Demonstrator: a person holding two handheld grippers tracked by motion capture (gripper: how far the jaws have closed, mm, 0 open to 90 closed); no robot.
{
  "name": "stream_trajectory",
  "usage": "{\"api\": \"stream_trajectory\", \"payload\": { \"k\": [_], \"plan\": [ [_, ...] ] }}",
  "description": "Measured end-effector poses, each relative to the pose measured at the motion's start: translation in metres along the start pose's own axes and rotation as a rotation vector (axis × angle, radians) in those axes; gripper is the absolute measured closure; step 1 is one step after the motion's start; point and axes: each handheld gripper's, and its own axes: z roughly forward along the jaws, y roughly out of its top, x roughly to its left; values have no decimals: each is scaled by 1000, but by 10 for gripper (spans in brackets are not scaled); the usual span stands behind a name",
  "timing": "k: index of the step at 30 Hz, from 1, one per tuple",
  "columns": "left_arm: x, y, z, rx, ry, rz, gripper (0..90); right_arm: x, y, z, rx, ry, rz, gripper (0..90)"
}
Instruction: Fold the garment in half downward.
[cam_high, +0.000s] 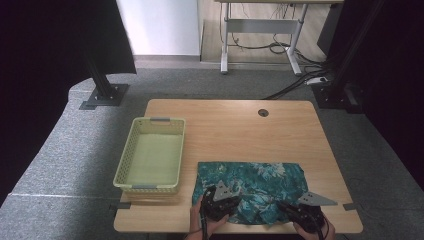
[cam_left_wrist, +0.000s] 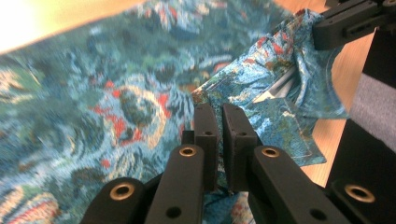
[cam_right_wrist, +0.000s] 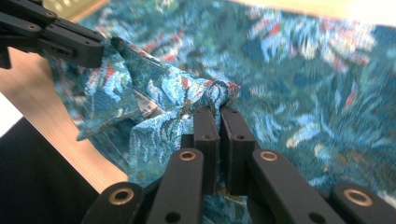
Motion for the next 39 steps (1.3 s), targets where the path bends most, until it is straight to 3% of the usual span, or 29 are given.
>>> {"api": "stream_trajectory", "payload": {
  "k": [4,7,9,12,14,18,21,24,29,39],
  "plan": [
    [1,-8,8,29,-1,-15,853,-6,-10,11,66,-11,40,844],
    [4,-9,11,34,-1,-24,836,-11,-15,17,74,-8,64,815],
    [5,-8,11,40,9,-24,787,-11,-14,20,75,-23,53,742],
    [7,-6,6,14,4,-34,677,-9,-10,19,45,-79,26,602],
    [9,-3,1,10,3,-27,612,-8,-5,16,24,-94,19,557],
    [17,1,-11,-4,27,-27,560,-3,4,13,-8,-112,11,476],
    [28,4,-21,-20,47,-50,548,5,9,13,-39,-142,-7,430],
    [40,3,-29,-19,75,-52,534,12,13,18,-40,-130,-20,403],
    [58,-4,-37,-28,102,-100,535,30,15,33,-22,-102,-48,380],
    [67,-18,-29,4,129,-112,524,66,21,67,12,-51,-112,360]
  ]
}}
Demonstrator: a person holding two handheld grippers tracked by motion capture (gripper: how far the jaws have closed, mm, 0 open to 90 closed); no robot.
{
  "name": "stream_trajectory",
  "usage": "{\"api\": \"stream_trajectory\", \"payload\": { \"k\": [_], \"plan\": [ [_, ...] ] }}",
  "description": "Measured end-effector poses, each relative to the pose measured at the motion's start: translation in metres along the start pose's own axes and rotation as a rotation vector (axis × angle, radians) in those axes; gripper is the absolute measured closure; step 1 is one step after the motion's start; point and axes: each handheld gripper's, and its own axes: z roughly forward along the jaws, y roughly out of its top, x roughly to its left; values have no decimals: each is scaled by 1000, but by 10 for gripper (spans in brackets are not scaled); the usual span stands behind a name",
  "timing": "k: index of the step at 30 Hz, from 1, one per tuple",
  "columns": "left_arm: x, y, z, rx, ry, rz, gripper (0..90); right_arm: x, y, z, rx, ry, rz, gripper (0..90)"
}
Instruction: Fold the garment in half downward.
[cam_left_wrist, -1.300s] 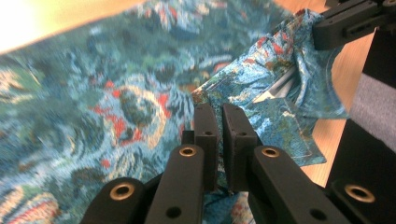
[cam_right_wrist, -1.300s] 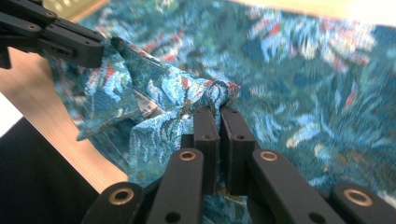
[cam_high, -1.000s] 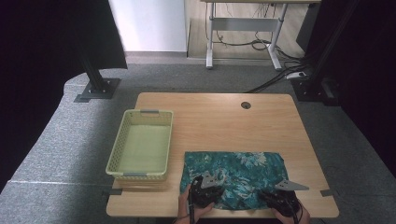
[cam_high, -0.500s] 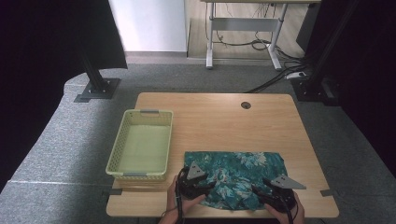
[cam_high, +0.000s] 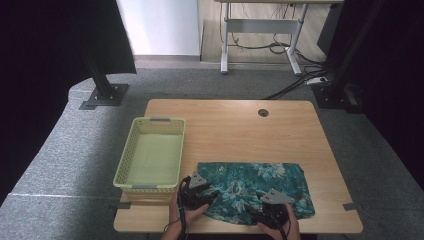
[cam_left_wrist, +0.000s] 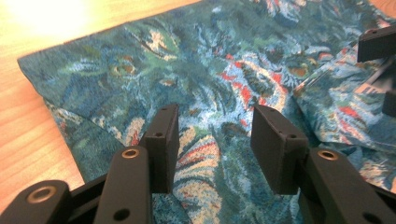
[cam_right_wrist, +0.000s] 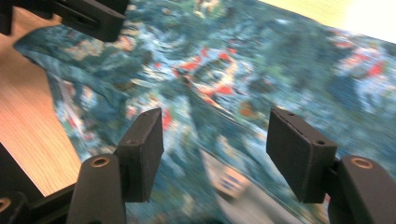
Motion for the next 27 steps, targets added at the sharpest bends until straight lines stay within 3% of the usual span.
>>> {"api": "stream_trajectory", "payload": {
  "k": [6,10,27],
  "plan": [
    [3,-5,6,34,12,5,516,19,3,15,13,27,-25,353],
    [4,-8,7,43,16,4,514,25,-3,24,43,17,-24,357],
    [5,-10,7,27,21,0,530,27,-8,29,43,-27,-38,354]
  ]
}}
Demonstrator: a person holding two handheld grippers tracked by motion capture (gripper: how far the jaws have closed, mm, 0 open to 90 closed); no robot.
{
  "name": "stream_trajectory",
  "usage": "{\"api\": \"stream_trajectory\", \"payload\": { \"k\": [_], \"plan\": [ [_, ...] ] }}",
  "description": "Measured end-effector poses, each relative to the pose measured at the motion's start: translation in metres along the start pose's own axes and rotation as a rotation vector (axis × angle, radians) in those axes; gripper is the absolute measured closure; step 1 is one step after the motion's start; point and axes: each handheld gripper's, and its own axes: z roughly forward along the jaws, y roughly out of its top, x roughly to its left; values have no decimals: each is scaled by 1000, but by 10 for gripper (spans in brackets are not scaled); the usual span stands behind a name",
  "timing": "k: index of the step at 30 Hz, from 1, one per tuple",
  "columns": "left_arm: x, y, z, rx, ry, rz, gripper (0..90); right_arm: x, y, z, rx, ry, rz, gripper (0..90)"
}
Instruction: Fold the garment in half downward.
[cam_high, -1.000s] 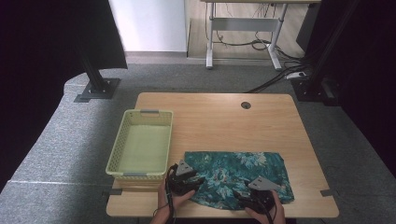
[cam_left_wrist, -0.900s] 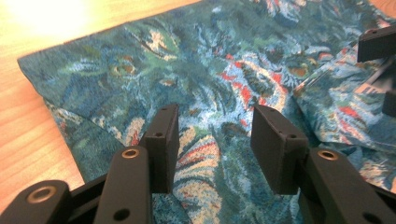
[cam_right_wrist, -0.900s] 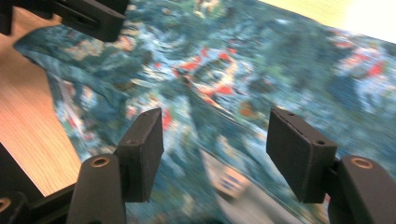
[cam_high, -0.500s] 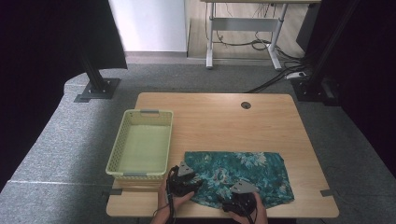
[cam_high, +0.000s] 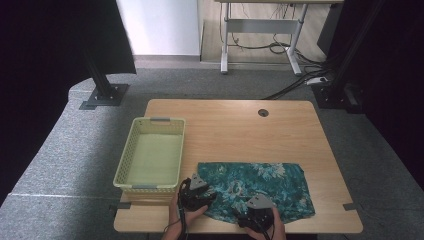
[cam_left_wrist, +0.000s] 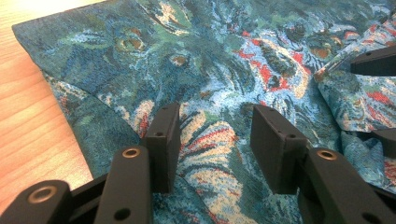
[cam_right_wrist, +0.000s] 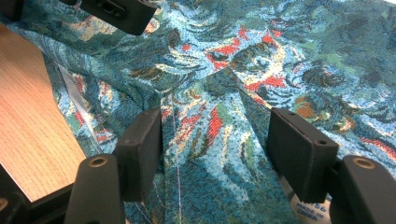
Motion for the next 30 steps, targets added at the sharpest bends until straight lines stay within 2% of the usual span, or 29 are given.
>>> {"api": "stream_trajectory", "payload": {
  "k": [6,11,15,22,30],
  "plan": [
    [0,1,1,-4,0,-4,532,-3,0,1,-2,0,-3,354],
    [-3,3,5,-1,17,15,535,-7,1,2,-3,-2,-3,354],
    [-4,6,9,-7,14,12,534,-12,1,1,0,-4,-2,354],
    [-6,12,19,-25,-8,-11,535,-26,1,0,9,-11,4,359],
    [-13,21,32,-28,-30,-4,536,-43,-3,-5,10,-27,21,359]
  ]
}}
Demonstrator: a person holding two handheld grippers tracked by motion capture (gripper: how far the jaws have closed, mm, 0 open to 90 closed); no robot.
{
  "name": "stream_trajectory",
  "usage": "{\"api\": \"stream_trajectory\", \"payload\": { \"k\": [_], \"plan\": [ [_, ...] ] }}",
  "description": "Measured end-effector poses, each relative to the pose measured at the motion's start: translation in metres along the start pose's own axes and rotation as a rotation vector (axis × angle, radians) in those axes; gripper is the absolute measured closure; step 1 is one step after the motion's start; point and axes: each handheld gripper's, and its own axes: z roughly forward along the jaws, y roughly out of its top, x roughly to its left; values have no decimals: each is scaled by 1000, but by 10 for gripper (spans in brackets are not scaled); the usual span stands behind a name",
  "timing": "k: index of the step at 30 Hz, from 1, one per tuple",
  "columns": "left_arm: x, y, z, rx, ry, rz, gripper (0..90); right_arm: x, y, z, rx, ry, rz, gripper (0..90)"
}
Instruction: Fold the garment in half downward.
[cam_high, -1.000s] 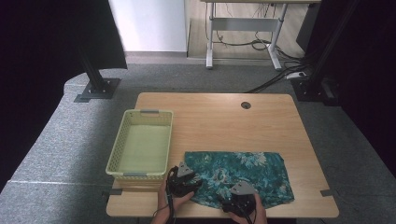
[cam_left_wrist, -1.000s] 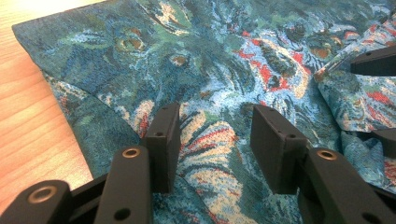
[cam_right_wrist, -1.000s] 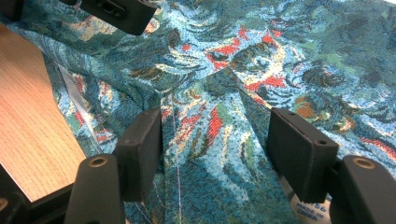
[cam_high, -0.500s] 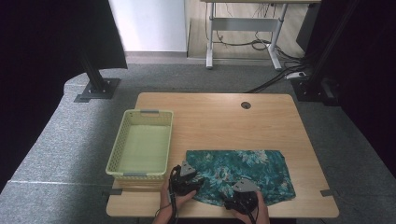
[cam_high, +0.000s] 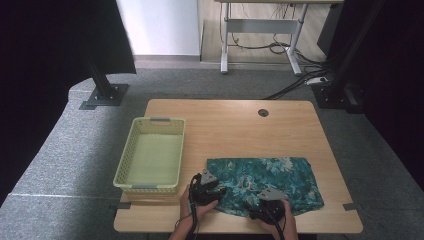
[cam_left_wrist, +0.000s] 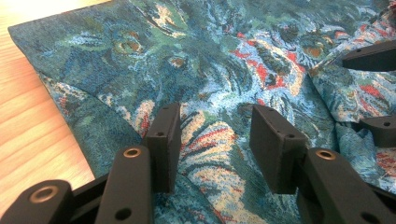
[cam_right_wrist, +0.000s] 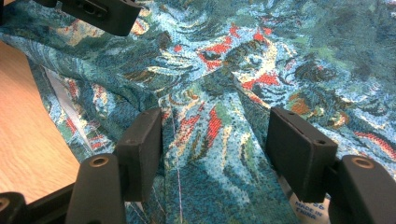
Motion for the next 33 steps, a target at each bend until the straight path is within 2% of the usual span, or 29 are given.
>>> {"api": "stream_trajectory", "payload": {
  "k": [7,14,18,22,26,27,29,33],
  "plan": [
    [-8,9,13,9,-23,29,537,-15,-6,-6,-2,-26,19,356],
    [-11,19,26,17,-51,64,534,-24,-11,-10,-12,-54,42,355],
    [-12,20,28,19,-57,80,528,-28,-11,-12,-12,-62,49,355],
    [-13,20,28,21,-70,87,479,-27,-12,-12,-17,-66,46,352],
    [-12,21,27,23,-94,70,435,-27,-12,-14,-23,-60,45,358],
    [-12,21,23,3,-92,67,429,-28,-13,-18,-53,-51,61,367],
    [-12,23,18,-5,-91,68,407,-27,-13,-24,-78,-50,52,367],
    [-9,28,6,-27,-86,65,391,-22,-13,-35,-101,-36,24,355]
  ]
}}
